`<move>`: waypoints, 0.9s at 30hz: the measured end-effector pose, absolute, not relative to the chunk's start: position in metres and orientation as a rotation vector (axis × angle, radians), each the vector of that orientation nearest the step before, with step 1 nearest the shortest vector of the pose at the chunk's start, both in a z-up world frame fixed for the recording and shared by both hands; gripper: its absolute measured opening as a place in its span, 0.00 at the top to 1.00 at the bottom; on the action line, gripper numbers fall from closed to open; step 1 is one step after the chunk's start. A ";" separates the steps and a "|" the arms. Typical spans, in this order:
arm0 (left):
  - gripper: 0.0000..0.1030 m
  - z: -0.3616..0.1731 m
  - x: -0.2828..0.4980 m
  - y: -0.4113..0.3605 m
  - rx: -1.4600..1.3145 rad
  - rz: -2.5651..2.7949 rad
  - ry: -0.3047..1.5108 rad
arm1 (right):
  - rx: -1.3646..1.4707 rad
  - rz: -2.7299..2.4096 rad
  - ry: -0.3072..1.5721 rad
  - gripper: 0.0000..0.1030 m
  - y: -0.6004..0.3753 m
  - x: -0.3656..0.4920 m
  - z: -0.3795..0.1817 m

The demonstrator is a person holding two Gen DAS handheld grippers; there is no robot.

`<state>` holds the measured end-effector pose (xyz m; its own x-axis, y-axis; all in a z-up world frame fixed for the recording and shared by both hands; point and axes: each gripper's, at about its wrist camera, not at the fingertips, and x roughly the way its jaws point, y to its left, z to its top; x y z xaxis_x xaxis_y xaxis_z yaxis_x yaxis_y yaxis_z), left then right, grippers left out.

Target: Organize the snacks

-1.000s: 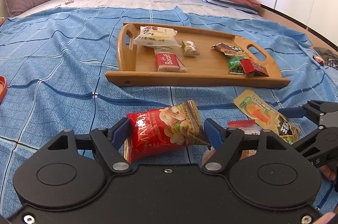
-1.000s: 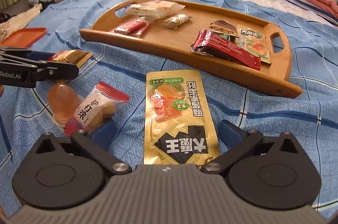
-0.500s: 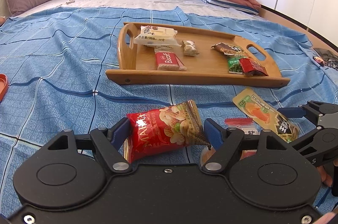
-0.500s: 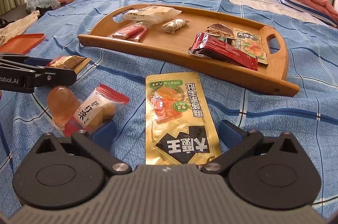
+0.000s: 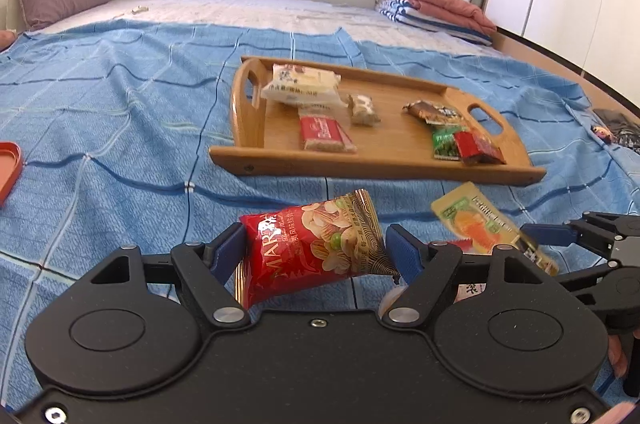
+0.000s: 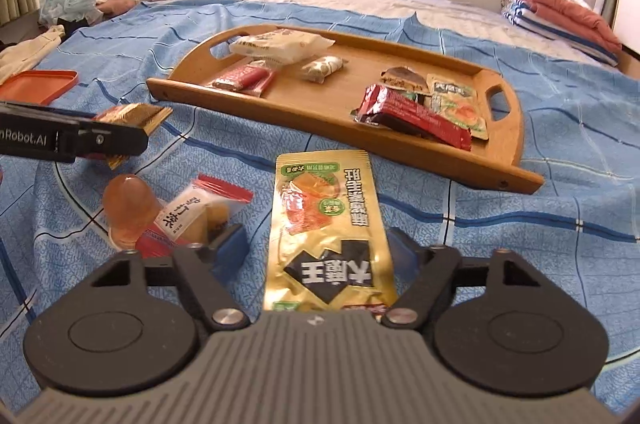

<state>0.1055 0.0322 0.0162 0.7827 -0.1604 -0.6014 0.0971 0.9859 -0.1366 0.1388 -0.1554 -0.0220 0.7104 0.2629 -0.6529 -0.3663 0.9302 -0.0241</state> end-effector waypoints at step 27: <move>0.28 0.026 0.124 0.031 -0.108 -0.134 0.660 | -0.119 0.338 0.692 0.36 -0.147 0.159 -0.001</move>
<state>0.1242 0.0309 0.0260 0.7819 -0.1587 -0.6029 0.0898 0.9857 -0.1429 0.1593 -0.1473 -0.0011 0.7183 0.2654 -0.6432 -0.3440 0.9390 0.0034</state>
